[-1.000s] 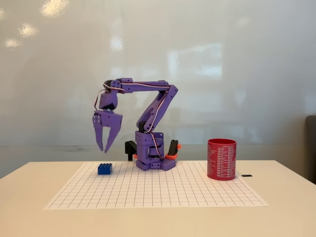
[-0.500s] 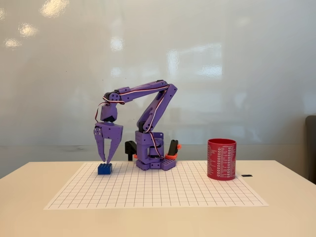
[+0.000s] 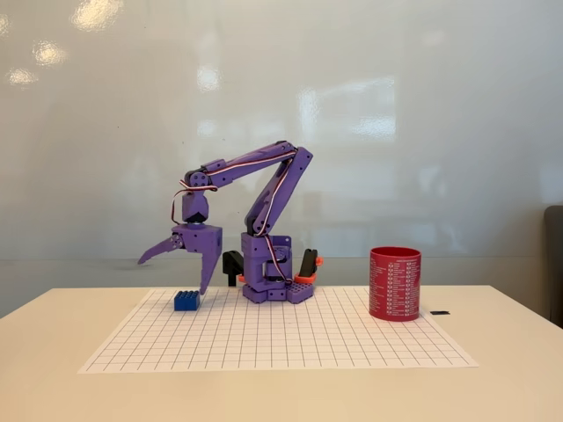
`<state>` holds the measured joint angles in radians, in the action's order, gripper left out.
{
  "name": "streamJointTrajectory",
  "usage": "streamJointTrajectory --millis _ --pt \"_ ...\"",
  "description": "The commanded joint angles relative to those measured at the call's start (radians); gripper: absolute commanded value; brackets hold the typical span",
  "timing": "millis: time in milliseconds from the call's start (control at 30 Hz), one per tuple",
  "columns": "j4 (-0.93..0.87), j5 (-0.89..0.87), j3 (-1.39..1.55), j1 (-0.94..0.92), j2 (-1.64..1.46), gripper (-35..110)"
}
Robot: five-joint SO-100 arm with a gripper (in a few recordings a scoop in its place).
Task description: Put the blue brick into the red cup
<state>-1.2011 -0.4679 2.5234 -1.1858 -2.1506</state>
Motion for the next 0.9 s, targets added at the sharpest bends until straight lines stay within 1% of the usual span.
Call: streamJointTrajectory --millis 0,100,167,200,267,367,400,700,800,867 --pt "-0.029 -0.043 -0.006 0.018 0.029 61" --pt "-0.018 -0.061 -0.005 0.04 0.077 55" --pt "-0.005 -0.057 -0.006 0.049 0.098 47" --pt "0.008 -0.052 -0.005 0.063 0.107 40" --pt "0.04 -0.034 0.002 0.071 0.118 12" --pt "0.061 -0.028 0.008 0.058 0.121 2" --pt "0.074 -0.023 0.014 0.058 0.12 0" --pt "0.141 -0.003 0.029 0.048 0.084 0" --pt "0.175 0.009 -0.041 0.058 0.048 0" --pt "0.173 0.006 -0.141 0.064 0.034 0"
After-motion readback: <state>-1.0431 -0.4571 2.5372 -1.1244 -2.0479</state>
